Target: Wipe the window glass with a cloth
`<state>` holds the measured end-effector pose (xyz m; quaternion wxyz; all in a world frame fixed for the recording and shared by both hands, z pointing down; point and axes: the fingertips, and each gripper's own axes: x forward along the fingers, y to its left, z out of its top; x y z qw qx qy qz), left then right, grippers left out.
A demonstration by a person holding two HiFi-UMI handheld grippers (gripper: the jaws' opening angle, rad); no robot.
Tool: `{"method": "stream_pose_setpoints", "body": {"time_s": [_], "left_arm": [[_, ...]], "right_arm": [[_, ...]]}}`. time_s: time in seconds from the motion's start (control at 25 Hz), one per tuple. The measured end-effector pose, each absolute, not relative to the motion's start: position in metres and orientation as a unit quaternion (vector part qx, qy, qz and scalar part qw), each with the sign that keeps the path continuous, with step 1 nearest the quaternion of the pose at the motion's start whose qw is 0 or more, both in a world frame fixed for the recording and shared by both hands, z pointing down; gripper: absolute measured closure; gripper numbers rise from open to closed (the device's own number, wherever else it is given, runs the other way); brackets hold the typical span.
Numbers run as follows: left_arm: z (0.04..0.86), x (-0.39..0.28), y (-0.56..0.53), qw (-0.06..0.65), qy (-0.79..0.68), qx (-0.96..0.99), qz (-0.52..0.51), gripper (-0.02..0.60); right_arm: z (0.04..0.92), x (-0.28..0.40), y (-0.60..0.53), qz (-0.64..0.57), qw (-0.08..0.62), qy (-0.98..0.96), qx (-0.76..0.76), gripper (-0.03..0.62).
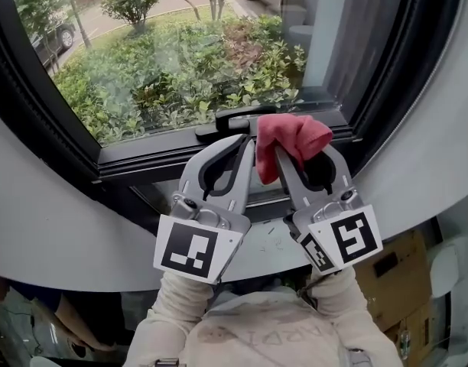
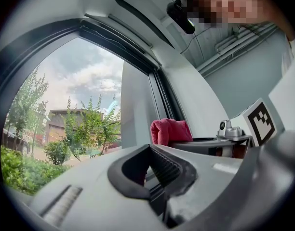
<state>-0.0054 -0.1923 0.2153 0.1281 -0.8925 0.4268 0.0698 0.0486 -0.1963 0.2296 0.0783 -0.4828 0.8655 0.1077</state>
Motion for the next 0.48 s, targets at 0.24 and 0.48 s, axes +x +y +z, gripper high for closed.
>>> {"method": "stream_pose_setpoints", "body": {"time_s": [0.24, 0.48], "left_arm": [[0.2146, -0.0038, -0.1896, 0.129, 0.426, -0.893, 0.071, 0.581], [0.2136, -0.0021, -0.1866, 0.129, 0.423, -0.894, 0.072, 0.581]], "right_arm": [[0.2294, 0.0484, -0.1939, 0.108, 0.080, 0.867, -0.480, 0.471], [0.2277, 0.0497, -0.1909, 0.109, 0.081, 0.866, -0.481, 0.471]]}}
